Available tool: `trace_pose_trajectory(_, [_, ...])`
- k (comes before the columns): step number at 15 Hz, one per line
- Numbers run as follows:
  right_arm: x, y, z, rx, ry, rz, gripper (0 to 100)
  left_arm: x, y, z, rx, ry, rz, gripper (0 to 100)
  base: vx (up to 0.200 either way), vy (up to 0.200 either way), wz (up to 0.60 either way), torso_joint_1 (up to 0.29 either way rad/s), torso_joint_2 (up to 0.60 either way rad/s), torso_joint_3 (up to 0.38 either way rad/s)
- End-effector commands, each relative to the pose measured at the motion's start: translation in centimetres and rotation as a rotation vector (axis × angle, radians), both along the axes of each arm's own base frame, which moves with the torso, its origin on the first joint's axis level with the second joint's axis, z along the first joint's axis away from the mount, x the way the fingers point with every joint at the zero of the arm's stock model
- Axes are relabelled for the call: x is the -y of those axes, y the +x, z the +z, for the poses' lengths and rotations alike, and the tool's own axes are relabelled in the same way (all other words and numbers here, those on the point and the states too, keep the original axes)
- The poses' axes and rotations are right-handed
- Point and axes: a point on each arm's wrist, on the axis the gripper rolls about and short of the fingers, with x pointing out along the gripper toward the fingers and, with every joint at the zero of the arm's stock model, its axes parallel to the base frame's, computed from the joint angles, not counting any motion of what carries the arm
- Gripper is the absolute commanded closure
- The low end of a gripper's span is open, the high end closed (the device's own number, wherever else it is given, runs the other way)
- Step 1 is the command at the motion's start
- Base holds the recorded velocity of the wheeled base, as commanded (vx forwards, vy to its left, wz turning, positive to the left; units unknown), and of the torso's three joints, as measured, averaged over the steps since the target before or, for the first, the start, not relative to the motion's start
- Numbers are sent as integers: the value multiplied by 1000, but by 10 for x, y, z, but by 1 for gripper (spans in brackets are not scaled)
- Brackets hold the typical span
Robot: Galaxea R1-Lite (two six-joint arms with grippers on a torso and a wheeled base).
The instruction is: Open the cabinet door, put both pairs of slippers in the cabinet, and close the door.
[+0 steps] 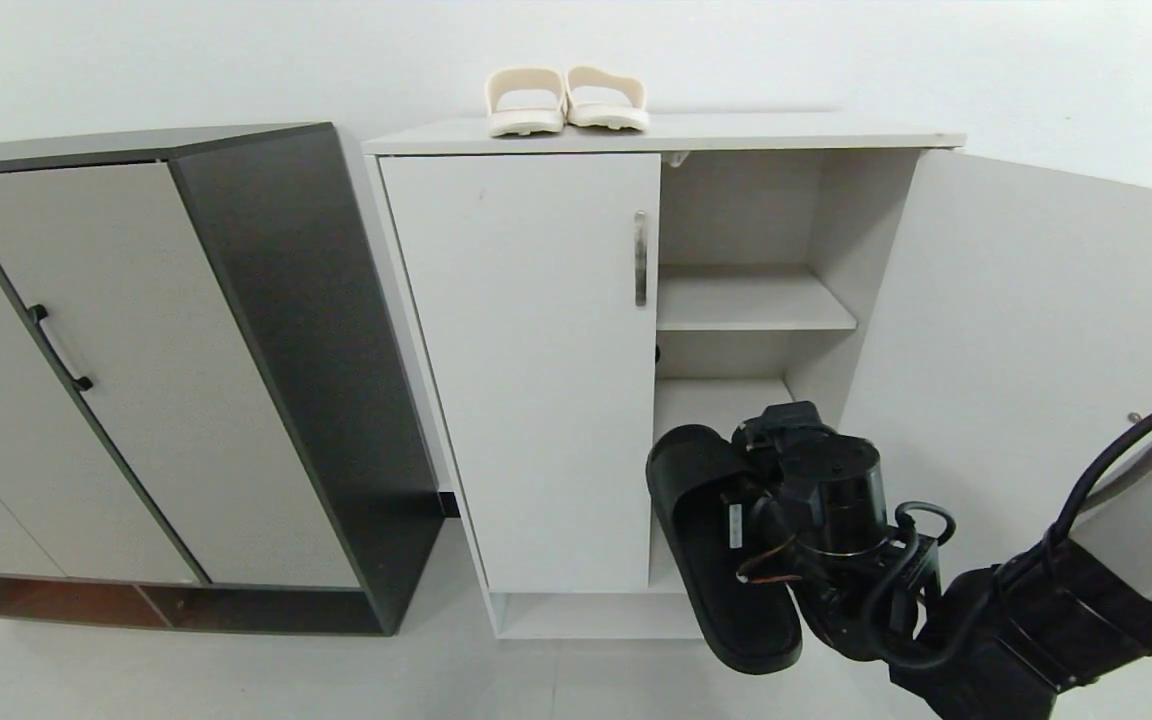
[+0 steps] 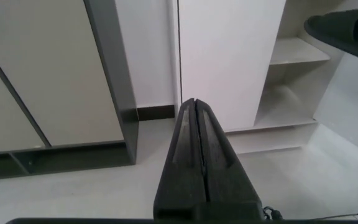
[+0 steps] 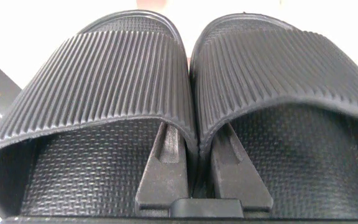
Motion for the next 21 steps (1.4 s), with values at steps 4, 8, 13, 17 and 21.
trace_pose_trajectory(4, [-7, -3, -4, -6, -7, 14, 100, 0, 0, 0, -1, -2, 0, 100, 0, -200, 0, 6, 1, 2])
trace_pose_trajectory(8, [-22, -4, -15, -22, -16, 45, 100, 0, 0, 0, -1, -5, 6, 100, 0, 0, 0, 0, 0, 0])
trace_pose_trajectory(13, [-39, 16, -28, -17, 16, 34, 100, 0, 0, 0, -1, -4, 5, 100, 0, 0, 0, 0, 0, 0])
trace_pose_trajectory(17, [-44, 23, -36, -22, 17, 30, 100, 0, 0, 0, -1, -4, 5, 100, 0, 0, 0, 0, 0, 0])
trace_pose_trajectory(21, [-47, 30, -46, -35, 40, 13, 100, 0, 0, 0, -2, -4, 5, 100, 0, 0, 0, 0, 0, 0])
